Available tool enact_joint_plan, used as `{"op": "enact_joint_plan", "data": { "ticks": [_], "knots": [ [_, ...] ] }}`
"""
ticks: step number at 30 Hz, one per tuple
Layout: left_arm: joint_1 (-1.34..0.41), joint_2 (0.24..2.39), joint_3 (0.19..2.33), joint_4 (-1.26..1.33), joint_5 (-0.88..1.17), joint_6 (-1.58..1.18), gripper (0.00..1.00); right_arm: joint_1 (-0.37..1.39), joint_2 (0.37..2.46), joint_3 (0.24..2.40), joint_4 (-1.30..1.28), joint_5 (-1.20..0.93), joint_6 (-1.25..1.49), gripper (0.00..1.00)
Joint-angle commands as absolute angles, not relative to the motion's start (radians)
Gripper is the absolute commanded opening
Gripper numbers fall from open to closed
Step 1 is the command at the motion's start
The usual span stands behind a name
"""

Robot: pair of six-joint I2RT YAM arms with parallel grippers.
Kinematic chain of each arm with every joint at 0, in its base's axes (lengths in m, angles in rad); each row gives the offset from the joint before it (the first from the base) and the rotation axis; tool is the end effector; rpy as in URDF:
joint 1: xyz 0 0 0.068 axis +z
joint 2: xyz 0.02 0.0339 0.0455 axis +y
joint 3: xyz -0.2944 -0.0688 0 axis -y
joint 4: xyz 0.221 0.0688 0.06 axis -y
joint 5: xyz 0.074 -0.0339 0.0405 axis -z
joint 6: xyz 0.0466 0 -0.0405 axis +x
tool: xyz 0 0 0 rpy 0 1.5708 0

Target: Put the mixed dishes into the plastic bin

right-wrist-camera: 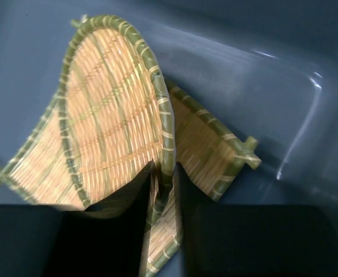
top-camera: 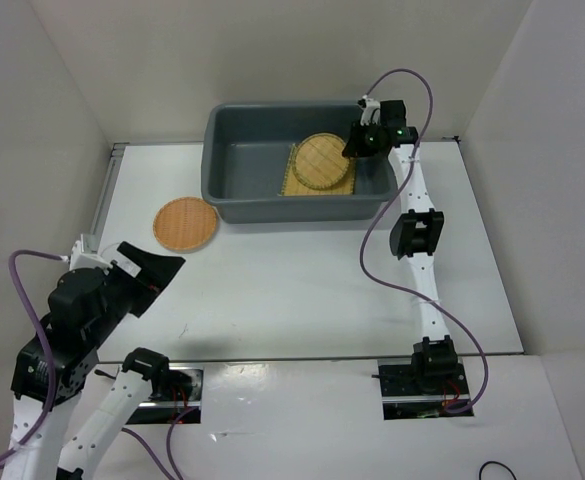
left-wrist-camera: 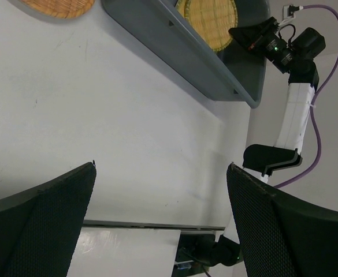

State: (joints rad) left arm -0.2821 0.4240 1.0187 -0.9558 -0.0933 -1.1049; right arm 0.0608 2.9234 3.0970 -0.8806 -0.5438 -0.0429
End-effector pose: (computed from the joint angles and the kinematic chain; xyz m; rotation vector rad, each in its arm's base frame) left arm 0.0144 0.0003 0.3656 -0.8681 1.8266 -0.8207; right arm 0.5987 0.0606 0.2005 -0.3985 2.1943 0.6258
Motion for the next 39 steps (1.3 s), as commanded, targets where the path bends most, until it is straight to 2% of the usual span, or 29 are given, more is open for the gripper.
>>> {"op": "enact_joint_plan", "data": {
  "ticks": [1, 2, 6, 10, 14, 17, 20, 22, 23, 25, 27, 31, 34, 39],
  "knots": [
    [-0.275, 0.433, 0.988, -0.871, -0.077, -1.085, 1.00, 0.049, 2.935, 3.132, -0.837, -0.403, -0.075, 0.41],
    [-0.275, 0.433, 0.976, -0.861, -0.077, -1.085, 1.00, 0.049, 2.924, 3.132, -0.838, -0.393, -0.075, 0.50],
    [-0.275, 0.449, 0.933, -0.789, -0.109, -1.057, 1.00, 0.020, 2.887, 3.132, -0.905, -0.393, -0.075, 0.51],
    [-0.275, 0.550, 0.951, -0.755, -0.190, -0.959, 1.00, -0.017, 2.827, 3.132, -1.014, -0.370, -0.075, 0.78],
    [-0.275, 0.763, 1.015, -0.693, -0.276, -0.743, 1.00, -0.087, 2.689, 3.132, -1.170, -0.442, -0.153, 0.84],
    [-0.275, 0.938, 1.029, -0.664, -0.426, -0.704, 1.00, -0.165, 2.564, 3.074, -1.288, -0.549, -0.205, 0.88],
    [-0.252, 1.020, 0.983, -0.572, -0.502, -0.867, 1.00, -0.244, 2.438, 2.996, -1.289, -0.549, -0.206, 0.90],
    [-0.204, 1.020, 0.895, -0.364, -0.403, -0.835, 1.00, -0.276, 2.361, 2.964, -1.279, -0.552, -0.193, 0.91],
    [-0.186, 1.020, 0.864, -0.298, -0.288, -0.834, 1.00, -0.308, 2.335, 2.953, -1.279, -0.577, -0.193, 0.91],
    [-0.132, 1.050, 0.828, -0.198, -0.214, -0.894, 1.00, -0.339, 2.260, 2.910, -1.290, -0.664, -0.209, 0.93],
    [-0.120, 1.122, 0.828, -0.187, -0.178, -0.917, 1.00, -0.350, 2.186, 2.854, -1.290, -0.652, -0.218, 0.93],
    [-0.120, 1.225, 0.851, -0.247, -0.305, -1.029, 1.00, -0.350, 2.051, 2.728, -1.290, -0.629, -0.227, 0.94],
    [-0.120, 1.337, 0.851, -0.198, -0.252, -1.092, 1.00, -0.350, 1.976, 2.654, -1.290, -0.638, -0.236, 0.95],
    [-0.012, 1.550, 0.816, -0.071, -0.044, -1.206, 1.00, -0.350, 1.918, 2.645, -1.290, -0.594, -0.256, 0.95]
  ]
}}
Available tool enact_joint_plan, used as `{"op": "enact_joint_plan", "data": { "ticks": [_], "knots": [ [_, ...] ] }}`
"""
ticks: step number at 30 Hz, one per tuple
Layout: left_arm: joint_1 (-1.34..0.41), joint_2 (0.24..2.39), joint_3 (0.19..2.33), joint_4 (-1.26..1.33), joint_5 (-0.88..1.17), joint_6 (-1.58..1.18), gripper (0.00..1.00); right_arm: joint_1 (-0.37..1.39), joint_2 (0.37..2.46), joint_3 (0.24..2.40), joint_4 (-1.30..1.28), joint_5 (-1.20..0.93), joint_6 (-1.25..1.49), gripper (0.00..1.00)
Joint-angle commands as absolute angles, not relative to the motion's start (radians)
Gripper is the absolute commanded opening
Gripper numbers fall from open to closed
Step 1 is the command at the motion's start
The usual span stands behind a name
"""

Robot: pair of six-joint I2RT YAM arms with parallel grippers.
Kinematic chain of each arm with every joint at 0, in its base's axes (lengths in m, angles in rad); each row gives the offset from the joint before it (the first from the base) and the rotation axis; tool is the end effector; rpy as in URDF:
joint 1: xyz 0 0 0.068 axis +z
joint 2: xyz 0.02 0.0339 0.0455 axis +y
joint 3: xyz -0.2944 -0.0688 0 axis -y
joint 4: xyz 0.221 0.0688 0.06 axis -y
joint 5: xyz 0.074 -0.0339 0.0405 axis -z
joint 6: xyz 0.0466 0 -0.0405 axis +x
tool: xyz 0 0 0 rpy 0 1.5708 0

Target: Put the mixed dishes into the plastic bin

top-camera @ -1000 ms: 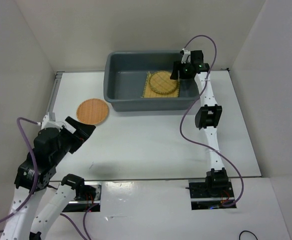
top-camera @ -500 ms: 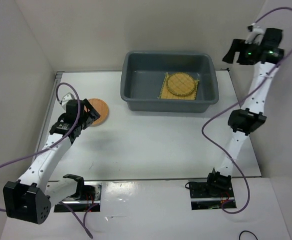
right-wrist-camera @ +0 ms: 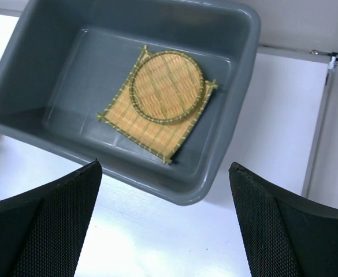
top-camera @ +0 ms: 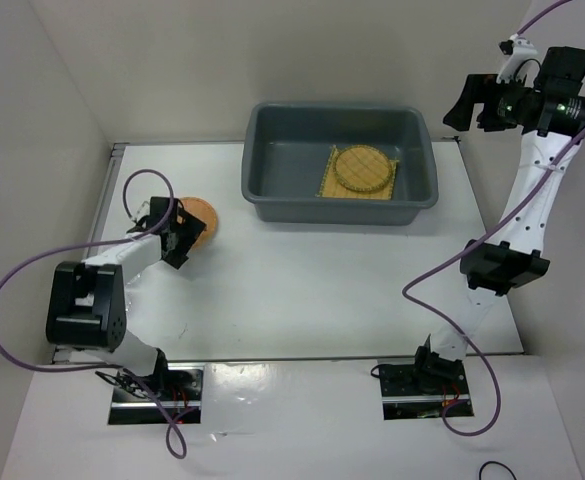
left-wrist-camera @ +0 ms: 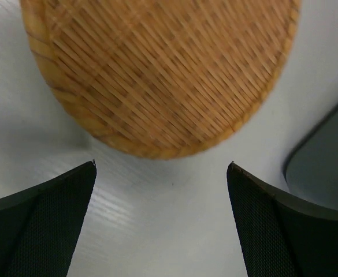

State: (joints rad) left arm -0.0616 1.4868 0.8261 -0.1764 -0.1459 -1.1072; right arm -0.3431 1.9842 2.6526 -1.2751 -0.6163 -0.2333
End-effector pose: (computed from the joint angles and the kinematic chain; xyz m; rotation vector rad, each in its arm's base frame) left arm 0.2869 -0.0109 0.2294 -1.2714 2.0696 -0.3667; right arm 0.3543 -0.0979 0.5033 -0.2275 2.0575 0.3195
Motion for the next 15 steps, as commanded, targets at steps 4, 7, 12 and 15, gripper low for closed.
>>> {"op": "enact_joint_plan", "data": {
  "ticks": [4, 7, 12, 15],
  "knots": [
    [0.017, 1.623, 0.825, -0.023, -0.026, -1.245, 1.00, -0.350, 1.882, 2.609, -1.290, -0.558, -0.256, 0.95],
    [0.028, 1.698, 0.850, -0.014, -0.015, -1.255, 1.00, -0.359, 1.871, 2.600, -1.290, -0.548, -0.256, 0.95],
    [0.037, 1.773, 0.880, 0.034, 0.005, -1.266, 1.00, -0.382, 1.862, 2.600, -1.281, -0.538, -0.256, 0.96],
    [0.037, 1.796, 0.910, 0.044, 0.014, -1.266, 1.00, -0.391, 1.853, 2.600, -1.281, -0.538, -0.256, 0.96]
  ]
}}
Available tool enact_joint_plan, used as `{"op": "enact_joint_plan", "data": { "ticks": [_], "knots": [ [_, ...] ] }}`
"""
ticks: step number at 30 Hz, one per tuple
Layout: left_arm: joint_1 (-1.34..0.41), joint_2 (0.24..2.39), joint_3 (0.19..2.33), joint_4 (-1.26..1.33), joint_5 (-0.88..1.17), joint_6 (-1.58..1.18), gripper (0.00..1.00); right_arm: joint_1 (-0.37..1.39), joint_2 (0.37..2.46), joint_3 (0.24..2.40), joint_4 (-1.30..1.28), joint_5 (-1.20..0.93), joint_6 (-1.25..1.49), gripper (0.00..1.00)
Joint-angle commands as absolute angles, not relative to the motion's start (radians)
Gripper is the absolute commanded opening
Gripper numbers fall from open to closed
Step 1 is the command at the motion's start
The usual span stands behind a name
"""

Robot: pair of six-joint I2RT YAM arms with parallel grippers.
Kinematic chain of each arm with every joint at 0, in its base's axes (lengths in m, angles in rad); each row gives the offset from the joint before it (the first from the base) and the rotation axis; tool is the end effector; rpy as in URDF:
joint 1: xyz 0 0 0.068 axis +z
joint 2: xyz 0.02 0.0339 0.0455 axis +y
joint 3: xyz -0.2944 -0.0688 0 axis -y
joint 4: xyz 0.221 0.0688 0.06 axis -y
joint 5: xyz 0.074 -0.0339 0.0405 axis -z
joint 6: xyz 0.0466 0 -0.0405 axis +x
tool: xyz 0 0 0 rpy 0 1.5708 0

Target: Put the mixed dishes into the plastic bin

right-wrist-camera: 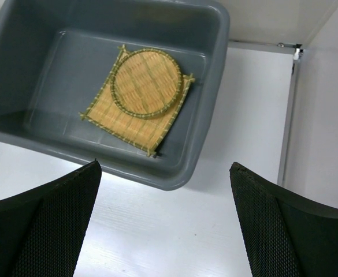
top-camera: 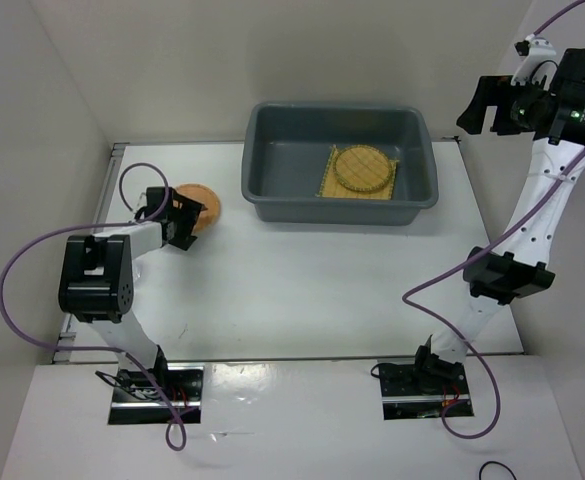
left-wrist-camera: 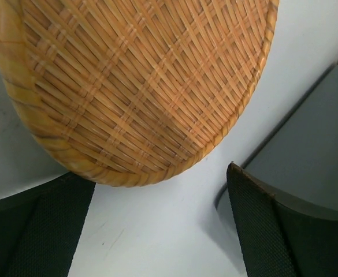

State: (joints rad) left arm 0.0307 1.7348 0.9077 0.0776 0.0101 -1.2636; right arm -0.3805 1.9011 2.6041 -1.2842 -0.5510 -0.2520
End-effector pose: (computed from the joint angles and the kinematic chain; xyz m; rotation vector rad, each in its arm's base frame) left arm 0.3500 0.0103 0.1998 -1.4465 1.9229 -0.6156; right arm 0.3250 -0.1037 0.5182 -0.1796 2.0561 0.2058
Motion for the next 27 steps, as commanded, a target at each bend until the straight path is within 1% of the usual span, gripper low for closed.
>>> {"op": "enact_joint_plan", "data": {
  "ticks": [1, 2, 3, 4, 7, 8, 10, 11, 20, 21, 22, 23, 24, 26, 27],
  "knots": [
    [0.037, 1.805, 0.910, 0.044, 0.023, -1.266, 0.96, -0.402, 1.853, 2.600, -1.281, -0.538, -0.256, 0.96],
    [0.046, 1.805, 0.910, 0.057, 0.032, -1.278, 0.91, -0.402, 1.853, 2.600, -1.281, -0.538, -0.256, 0.96],
    [0.046, 1.805, 0.901, 0.080, 0.032, -1.278, 0.71, -0.402, 1.853, 2.600, -1.281, -0.538, -0.256, 0.96],
    [0.046, 1.815, 0.891, 0.093, 0.057, -1.287, 0.58, -0.402, 1.853, 2.600, -1.281, -0.538, -0.256, 0.96],
    [0.046, 1.815, 0.891, 0.094, 0.057, -1.287, 0.31, -0.402, 1.862, 2.609, -1.281, -0.538, -0.256, 0.96],
    [0.046, 1.824, 0.891, 0.094, 0.057, -1.287, 0.16, -0.402, 1.862, 2.609, -1.281, -0.538, -0.256, 0.96],
    [0.046, 1.833, 0.910, 0.060, 0.057, -1.296, 0.02, -0.402, 1.862, 2.609, -1.281, -0.538, -0.256, 0.96],
    [0.046, 1.833, 0.923, 0.051, 0.057, -1.296, 0.00, -0.411, 1.862, 2.609, -1.281, -0.538, -0.256, 0.96],
    [0.046, 1.801, 0.942, -0.008, 0.032, -1.307, 0.00, -0.411, 1.853, 2.609, -1.281, -0.548, -0.256, 0.96],
    [0.046, 1.784, 0.942, -0.017, 0.032, -1.307, 0.03, -0.411, 1.853, 2.609, -1.281, -0.548, -0.256, 0.96],
    [0.046, 1.775, 0.942, 0.000, 0.032, -1.307, 0.12, -0.411, 1.853, 2.609, -1.281, -0.558, -0.256, 0.96],
    [0.046, 1.764, 0.919, 0.021, 0.032, -1.321, 0.28, -0.411, 1.853, 2.609, -1.281, -0.558, -0.256, 0.96],
    [0.046, 1.743, 0.893, 0.108, 0.032, -1.339, 0.48, -0.411, 1.853, 2.609, -1.290, -0.558, -0.256, 0.96],
    [0.046, 1.732, 0.783, 0.236, 0.043, -1.431, 0.52, -0.411, 1.853, 2.599, -1.290, -0.569, -0.256, 0.96],
    [0.046, 1.721, 0.746, 0.365, 0.054, -1.469, 0.52, -0.411, 1.853, 2.586, -1.290, -0.578, -0.256, 0.96]
  ]
}}
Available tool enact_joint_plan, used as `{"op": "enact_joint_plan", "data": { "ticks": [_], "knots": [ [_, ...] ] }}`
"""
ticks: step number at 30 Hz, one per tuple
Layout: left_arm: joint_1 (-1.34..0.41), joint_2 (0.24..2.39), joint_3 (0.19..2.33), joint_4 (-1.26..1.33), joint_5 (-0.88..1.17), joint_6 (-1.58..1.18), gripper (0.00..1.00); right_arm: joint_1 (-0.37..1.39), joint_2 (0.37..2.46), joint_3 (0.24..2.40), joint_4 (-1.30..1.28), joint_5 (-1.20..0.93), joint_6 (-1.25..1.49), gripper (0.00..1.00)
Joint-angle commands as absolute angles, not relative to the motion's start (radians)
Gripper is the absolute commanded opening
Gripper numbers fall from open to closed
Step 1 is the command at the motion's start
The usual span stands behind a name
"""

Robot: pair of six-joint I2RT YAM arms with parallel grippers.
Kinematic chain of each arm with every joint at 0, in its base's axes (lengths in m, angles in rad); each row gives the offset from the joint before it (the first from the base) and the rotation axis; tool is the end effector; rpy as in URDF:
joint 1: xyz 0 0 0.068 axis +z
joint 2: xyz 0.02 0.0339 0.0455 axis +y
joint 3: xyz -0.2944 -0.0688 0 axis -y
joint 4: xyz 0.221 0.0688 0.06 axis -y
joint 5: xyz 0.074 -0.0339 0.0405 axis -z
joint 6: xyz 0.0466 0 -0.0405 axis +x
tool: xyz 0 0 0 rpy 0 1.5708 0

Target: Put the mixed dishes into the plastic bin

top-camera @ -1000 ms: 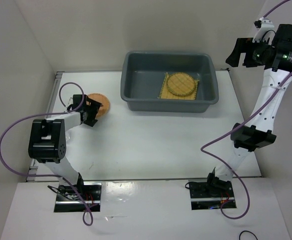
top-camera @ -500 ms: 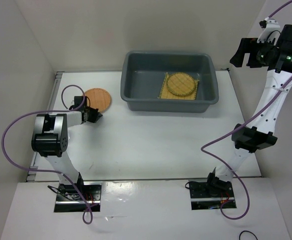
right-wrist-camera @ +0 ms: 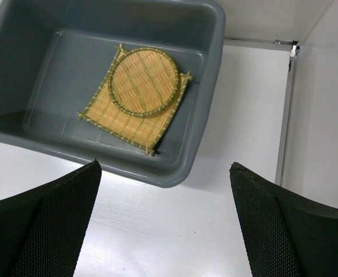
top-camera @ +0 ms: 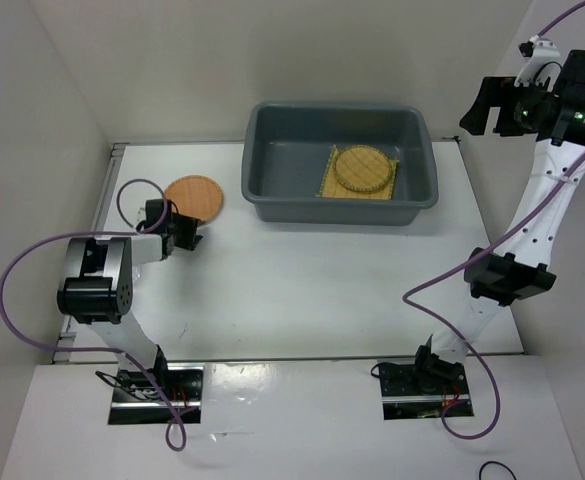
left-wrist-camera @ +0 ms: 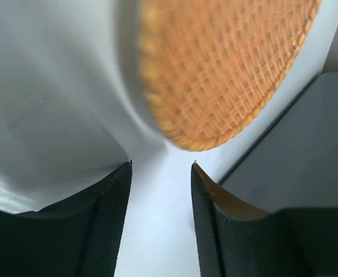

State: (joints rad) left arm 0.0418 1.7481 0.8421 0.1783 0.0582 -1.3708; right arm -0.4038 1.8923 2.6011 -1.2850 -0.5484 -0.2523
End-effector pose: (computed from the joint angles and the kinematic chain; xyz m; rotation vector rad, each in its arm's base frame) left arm 0.3453 0.0117 0.1862 -1.5430 1.8572 -0.7230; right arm 0.3196 -0.1101 0.5202 -0.1559 2.0536 0.1861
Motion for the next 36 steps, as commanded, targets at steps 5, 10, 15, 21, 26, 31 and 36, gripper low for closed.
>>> {"op": "enact_joint_plan", "data": {
  "ticks": [5, 10, 15, 21, 26, 31, 36],
  "knots": [
    [0.022, 1.773, 0.657, 0.628, 0.023, -1.590, 0.54, -0.411, 1.844, 2.553, -1.290, -0.597, -0.256, 0.96],
    [-0.012, 1.870, 0.562, 0.935, -0.060, -1.706, 0.55, -0.411, 1.810, 2.494, -1.290, -0.615, -0.265, 0.96],
    [-0.012, 1.939, 0.584, 1.006, -0.089, -1.697, 0.55, -0.411, 1.778, 2.457, -1.290, -0.615, -0.274, 0.96],
    [-0.002, 2.022, 0.603, 1.075, -0.101, -1.721, 0.55, -0.411, 1.735, 2.384, -1.290, -0.624, -0.275, 0.96],
    [0.018, 2.077, 0.647, 1.084, -0.078, -1.732, 0.54, -0.411, 1.706, 2.344, -1.290, -0.606, -0.284, 0.96],
    [0.028, 2.111, 0.657, 1.106, -0.049, -1.743, 0.22, -0.411, 1.697, 2.322, -1.290, -0.595, -0.284, 0.96],
    [0.037, 2.050, 0.657, 1.014, -0.049, -1.738, 0.02, -0.411, 1.697, 2.333, -1.290, -0.606, -0.284, 0.96]
  ]
}}
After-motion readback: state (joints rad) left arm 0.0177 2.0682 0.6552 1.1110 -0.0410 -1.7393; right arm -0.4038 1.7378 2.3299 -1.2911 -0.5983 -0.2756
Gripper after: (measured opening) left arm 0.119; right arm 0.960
